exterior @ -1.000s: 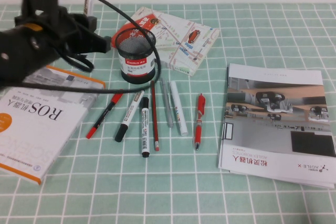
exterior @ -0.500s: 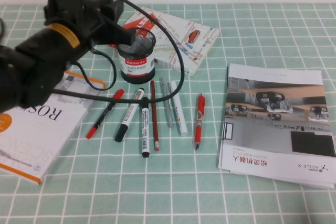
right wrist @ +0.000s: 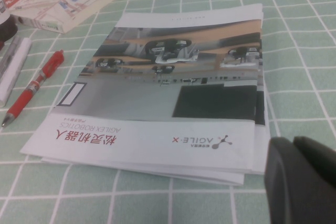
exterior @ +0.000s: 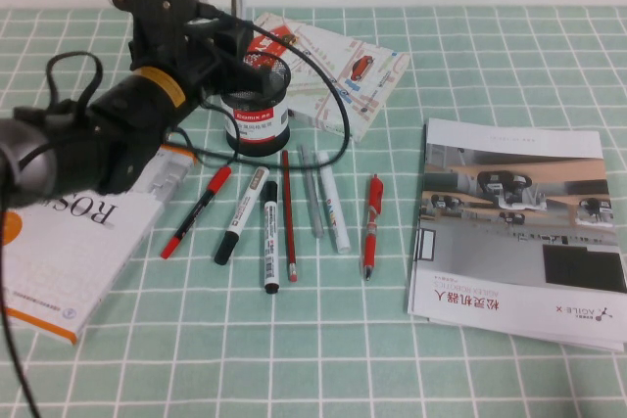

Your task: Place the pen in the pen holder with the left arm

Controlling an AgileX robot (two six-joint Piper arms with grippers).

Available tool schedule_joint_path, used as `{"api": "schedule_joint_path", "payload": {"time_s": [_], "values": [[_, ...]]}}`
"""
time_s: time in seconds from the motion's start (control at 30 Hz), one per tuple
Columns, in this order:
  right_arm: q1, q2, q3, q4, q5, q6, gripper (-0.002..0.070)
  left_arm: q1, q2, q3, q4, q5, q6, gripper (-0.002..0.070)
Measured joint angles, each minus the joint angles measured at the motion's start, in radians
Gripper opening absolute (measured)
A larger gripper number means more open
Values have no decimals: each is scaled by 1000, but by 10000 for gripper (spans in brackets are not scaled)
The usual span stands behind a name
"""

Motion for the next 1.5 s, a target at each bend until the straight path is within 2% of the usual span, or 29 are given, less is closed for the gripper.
{"api": "schedule_joint_path", "payload": {"time_s": [0.27, 0.67, 1.03, 1.13, 1.23, 1.33, 1.43, 1.5], "values": [[0, 0, 0, 0, 0, 0, -20, 16, 132, -116, -6, -6, -28, 109], [0, 0, 0, 0, 0, 0, -20, 16, 169, -122, -4, -6, -31, 112], [0, 0, 0, 0, 0, 0, -20, 16, 169, -122, -3, 3, -31, 173], [0, 0, 0, 0, 0, 0, -20, 18, 169, -122, -1, 20, -31, 211], [0, 0, 0, 0, 0, 0, -20, 18, 163, -122, -1, 77, -31, 259], [0, 0, 0, 0, 0, 0, -20, 18, 119, -122, -1, 199, -31, 274], [0, 0, 0, 0, 0, 0, -20, 18, 38, -122, -1, 363, -31, 233], [0, 0, 0, 0, 0, 0, -20, 18, -37, -107, -1, 449, -31, 137]]}}
